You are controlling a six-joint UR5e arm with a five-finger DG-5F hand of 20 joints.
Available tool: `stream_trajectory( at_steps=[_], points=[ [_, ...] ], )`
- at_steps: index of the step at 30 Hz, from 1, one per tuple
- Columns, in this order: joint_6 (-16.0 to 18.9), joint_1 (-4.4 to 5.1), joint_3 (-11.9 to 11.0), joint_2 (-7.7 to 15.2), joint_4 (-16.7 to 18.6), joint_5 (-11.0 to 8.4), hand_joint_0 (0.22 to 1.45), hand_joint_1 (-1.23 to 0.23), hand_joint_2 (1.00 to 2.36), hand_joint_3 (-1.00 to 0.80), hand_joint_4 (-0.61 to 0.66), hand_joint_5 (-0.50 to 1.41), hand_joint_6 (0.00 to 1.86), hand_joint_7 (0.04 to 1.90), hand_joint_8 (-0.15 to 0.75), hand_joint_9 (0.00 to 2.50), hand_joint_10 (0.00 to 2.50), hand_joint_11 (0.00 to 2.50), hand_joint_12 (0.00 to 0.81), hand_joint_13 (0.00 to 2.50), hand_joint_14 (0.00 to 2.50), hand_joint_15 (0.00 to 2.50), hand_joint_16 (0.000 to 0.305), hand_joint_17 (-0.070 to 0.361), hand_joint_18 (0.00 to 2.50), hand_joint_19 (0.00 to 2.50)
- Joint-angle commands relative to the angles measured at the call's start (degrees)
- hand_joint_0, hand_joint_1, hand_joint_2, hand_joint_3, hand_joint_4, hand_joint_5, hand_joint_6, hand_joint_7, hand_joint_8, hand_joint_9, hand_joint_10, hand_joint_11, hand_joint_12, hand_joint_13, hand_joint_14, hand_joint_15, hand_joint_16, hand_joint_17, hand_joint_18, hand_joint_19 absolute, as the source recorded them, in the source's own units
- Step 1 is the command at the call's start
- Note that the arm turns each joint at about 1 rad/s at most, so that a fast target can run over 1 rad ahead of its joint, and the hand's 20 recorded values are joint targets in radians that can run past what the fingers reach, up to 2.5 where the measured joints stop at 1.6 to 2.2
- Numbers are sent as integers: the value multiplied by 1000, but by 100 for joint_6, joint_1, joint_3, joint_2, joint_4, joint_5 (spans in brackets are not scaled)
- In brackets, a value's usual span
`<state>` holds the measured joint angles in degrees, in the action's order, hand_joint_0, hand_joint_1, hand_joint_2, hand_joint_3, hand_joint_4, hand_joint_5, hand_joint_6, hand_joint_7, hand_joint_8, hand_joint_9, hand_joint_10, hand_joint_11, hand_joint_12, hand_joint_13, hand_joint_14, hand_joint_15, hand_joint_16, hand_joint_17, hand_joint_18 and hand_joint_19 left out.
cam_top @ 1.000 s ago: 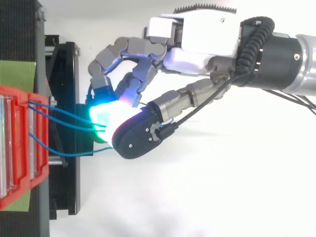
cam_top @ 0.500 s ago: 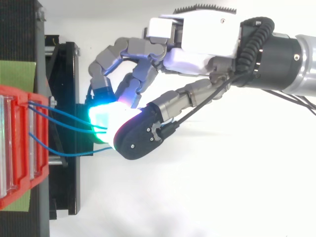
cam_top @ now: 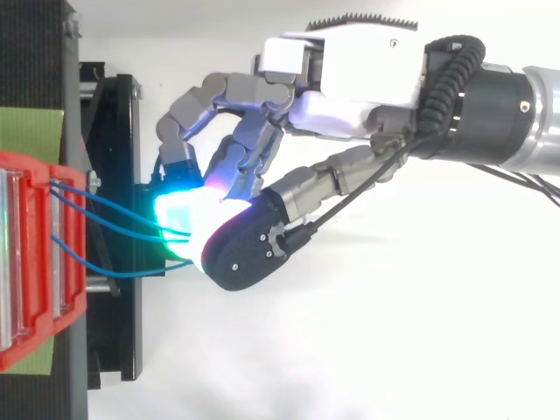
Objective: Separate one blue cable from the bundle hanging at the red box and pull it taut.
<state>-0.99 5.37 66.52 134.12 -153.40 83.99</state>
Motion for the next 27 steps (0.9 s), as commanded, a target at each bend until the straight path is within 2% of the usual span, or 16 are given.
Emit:
stream_trajectory(
  at_steps=[1,2,3,8,9,16,18,22,26,27],
  points=[
    [3,7,2,0,3,-5,637,-748,1000,-500,131,-214,914,976,326,1035,0,1456,311,1342,7,1504,48,107,764,624],
    [3,7,2,0,3,-5,638,-749,1000,-500,132,-214,914,975,328,1035,0,1455,309,1362,3,1552,48,107,772,641],
    [3,7,2,0,3,-5,638,-747,1000,-500,132,-214,915,966,328,1030,3,1456,304,1339,209,1570,47,106,822,699],
    [3,16,2,0,3,-14,642,-738,1000,-500,133,-213,916,968,328,1011,57,1481,316,1258,553,1532,46,103,885,812],
    [3,16,2,0,3,-14,644,-735,1000,-500,134,-212,916,968,329,1003,89,1477,320,1216,775,1472,45,102,897,860],
    [3,16,2,0,-5,-14,641,-735,1000,-500,139,-212,916,967,334,941,248,1411,329,1170,932,1473,45,101,926,912],
    [3,16,2,0,-5,-14,632,-732,1000,-500,138,-212,916,960,330,934,255,1407,322,1140,1109,1361,44,100,930,926],
    [3,16,2,0,3,-14,596,-708,1000,-500,139,-214,911,956,337,928,259,1391,328,1120,1153,1353,45,102,930,931],
    [3,16,2,0,3,-14,570,-681,1000,-500,144,-214,905,944,338,926,230,1398,336,1139,850,1382,48,107,887,884],
    [3,16,2,0,3,-14,570,-679,1000,-500,147,-214,903,943,338,926,217,1404,341,1165,585,1437,48,108,871,857]
  ],
)
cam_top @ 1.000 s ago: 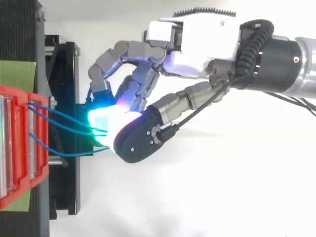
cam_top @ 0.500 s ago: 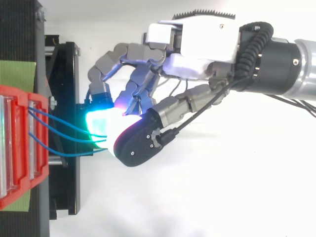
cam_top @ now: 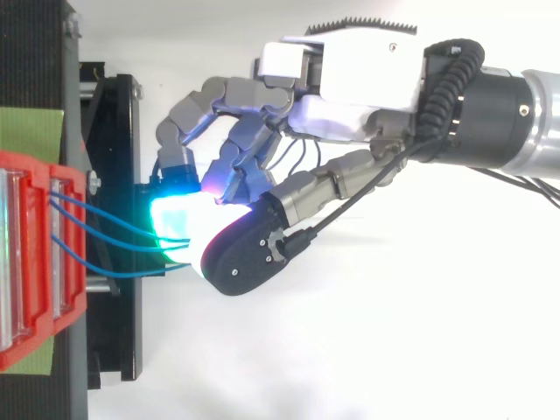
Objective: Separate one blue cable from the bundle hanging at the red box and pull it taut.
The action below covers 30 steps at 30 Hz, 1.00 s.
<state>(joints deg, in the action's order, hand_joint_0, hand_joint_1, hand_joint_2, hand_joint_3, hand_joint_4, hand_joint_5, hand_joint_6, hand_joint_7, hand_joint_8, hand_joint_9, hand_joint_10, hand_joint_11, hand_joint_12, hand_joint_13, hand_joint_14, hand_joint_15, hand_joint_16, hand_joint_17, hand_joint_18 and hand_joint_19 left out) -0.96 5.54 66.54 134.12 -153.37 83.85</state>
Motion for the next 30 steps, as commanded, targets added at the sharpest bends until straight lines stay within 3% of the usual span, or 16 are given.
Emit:
stream_trajectory(
  at_steps=[1,5,14,23,30],
  points=[
    [-1,0,-1,0,0,0,571,-678,1000,-500,147,-215,901,946,339,930,202,1391,340,1168,559,1435,49,109,858,840],
    [8,0,8,0,0,0,583,-683,1000,-500,149,-218,876,909,340,903,62,1433,373,1133,0,1491,49,111,775,774],
    [8,18,8,0,0,0,558,-708,1000,-500,169,-219,859,888,350,890,20,1423,395,1031,11,1304,51,116,734,738],
    [8,18,8,0,-8,0,563,-662,1000,-500,166,-204,795,898,356,879,6,1261,408,623,19,670,54,121,637,658],
    [8,18,8,0,-8,0,639,-689,1017,-265,133,-206,801,954,353,847,11,1178,403,582,17,595,52,117,612,628]
  ],
)
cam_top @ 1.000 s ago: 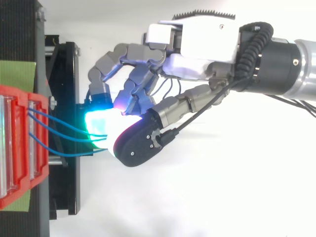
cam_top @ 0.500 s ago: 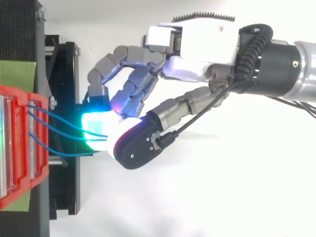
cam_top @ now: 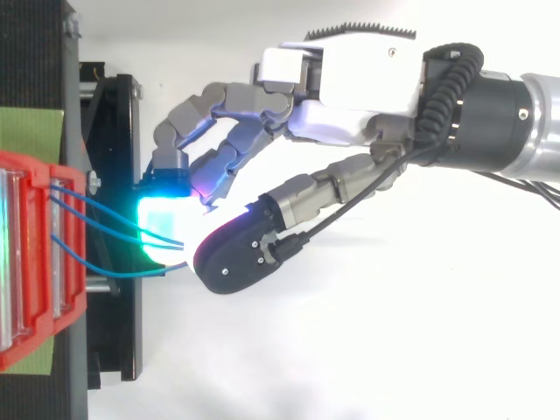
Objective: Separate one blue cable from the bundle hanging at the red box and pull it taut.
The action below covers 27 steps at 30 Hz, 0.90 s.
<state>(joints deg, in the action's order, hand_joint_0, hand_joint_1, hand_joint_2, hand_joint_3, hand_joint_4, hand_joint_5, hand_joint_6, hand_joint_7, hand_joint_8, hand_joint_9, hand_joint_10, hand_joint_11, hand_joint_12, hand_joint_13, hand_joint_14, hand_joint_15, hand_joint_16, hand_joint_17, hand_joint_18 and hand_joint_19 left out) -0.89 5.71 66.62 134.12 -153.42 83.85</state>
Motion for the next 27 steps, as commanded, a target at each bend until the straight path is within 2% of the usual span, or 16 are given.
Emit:
stream_trajectory(
  at_steps=[1,3,7,11,14,21,27],
  points=[
    [-7,0,0,0,-4,0,645,-695,1018,-254,132,-208,806,955,353,847,11,1178,402,581,19,593,52,117,613,628],
    [2,9,0,0,-4,0,658,-715,1021,-208,146,-216,828,936,352,845,11,1183,400,598,17,600,52,117,620,621],
    [2,9,0,0,-4,0,670,-732,1019,-231,168,-219,839,899,353,850,9,1208,398,634,20,628,52,117,635,627],
    [2,9,9,0,-4,0,627,-726,1006,-425,168,-220,863,882,355,887,7,1263,397,702,19,692,52,118,673,641],
    [2,9,9,0,-4,0,603,-691,1000,-500,168,-215,862,885,355,927,5,1283,401,751,22,732,52,118,686,659],
    [2,17,27,0,-4,0,576,-653,1000,-500,168,-213,860,895,356,966,4,1356,402,909,22,935,52,118,708,672],
    [2,17,27,0,-4,0,584,-712,1000,-500,170,-216,860,899,352,966,2,1407,392,1030,17,1174,52,117,729,690]
  ],
)
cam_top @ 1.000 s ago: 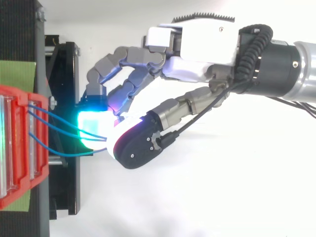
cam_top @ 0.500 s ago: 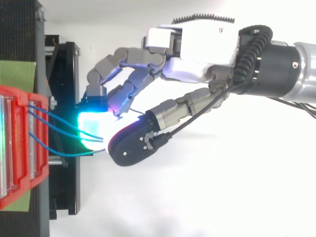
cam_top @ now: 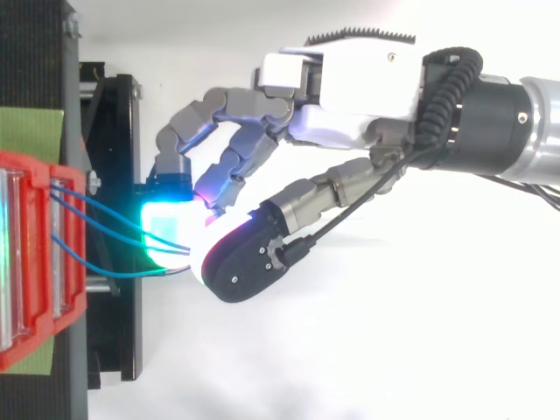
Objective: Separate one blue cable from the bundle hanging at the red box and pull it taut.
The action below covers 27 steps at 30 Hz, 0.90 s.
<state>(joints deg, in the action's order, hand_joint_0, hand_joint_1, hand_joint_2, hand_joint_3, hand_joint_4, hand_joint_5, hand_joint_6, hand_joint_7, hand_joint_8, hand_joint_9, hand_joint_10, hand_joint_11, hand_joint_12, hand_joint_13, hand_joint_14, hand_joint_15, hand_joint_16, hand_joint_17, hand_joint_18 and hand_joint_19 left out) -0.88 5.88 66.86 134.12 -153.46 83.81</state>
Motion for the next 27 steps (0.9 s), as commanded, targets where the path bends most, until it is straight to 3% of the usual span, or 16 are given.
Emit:
stream_trajectory(
  at_steps=[1,14,18,21,27],
  points=[
    [0,1,2,0,0,4,585,-713,1000,-500,174,-217,860,894,351,965,2,1408,395,1034,17,1175,52,117,728,697],
    [0,1,2,0,0,-5,592,-729,1000,-500,178,-216,860,876,355,934,1,1420,370,1163,10,1504,51,116,759,734],
    [9,1,2,0,0,-5,595,-729,1000,-500,178,-216,859,879,354,931,0,1421,362,1116,405,1425,51,115,781,776],
    [0,1,2,0,0,4,594,-729,1000,-500,176,-215,859,875,353,929,6,1426,368,1047,878,1331,50,113,821,849],
    [0,1,2,0,0,4,595,-727,1000,-500,178,-215,858,870,358,909,45,1415,362,988,1158,1287,50,112,864,902]
  ],
)
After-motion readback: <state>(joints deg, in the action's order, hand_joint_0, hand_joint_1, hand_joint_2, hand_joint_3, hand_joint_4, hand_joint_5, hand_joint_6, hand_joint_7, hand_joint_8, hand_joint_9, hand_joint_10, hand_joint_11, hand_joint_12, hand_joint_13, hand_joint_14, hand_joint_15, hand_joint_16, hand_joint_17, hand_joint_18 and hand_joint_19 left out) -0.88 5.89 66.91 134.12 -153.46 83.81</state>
